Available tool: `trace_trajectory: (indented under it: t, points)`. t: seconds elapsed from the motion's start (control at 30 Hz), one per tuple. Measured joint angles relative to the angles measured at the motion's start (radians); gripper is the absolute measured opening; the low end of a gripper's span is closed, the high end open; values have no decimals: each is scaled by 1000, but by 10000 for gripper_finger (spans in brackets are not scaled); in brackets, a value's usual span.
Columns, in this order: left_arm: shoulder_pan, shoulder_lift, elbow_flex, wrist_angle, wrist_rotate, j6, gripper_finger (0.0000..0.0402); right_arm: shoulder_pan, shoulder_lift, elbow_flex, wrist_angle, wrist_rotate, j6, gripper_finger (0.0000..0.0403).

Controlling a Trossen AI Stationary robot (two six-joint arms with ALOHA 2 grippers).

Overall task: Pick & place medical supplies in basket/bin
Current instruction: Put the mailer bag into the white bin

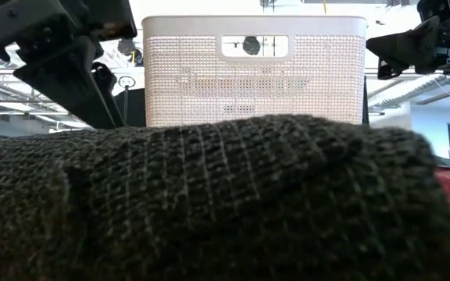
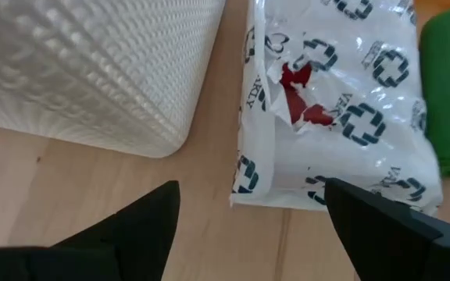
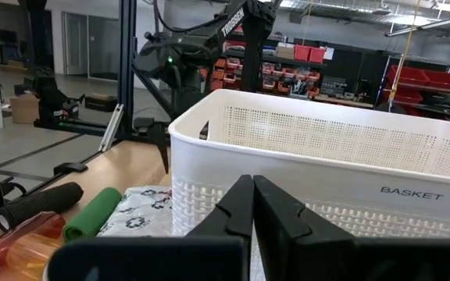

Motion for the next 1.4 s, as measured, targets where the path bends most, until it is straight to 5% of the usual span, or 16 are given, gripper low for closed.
trace_trajectory:
  t: [0.57,1.03,1.4]
  points:
    - [109,99,2,131,221,134,314,0,0,-1,-5,0,-10,1]
    - [147,123,-1,129,242,222,68,0,0,-1,-12,0,-23,0]
    - [148,123,-1,139,185,283,4,0,0,-1,-12,0,-23,0]
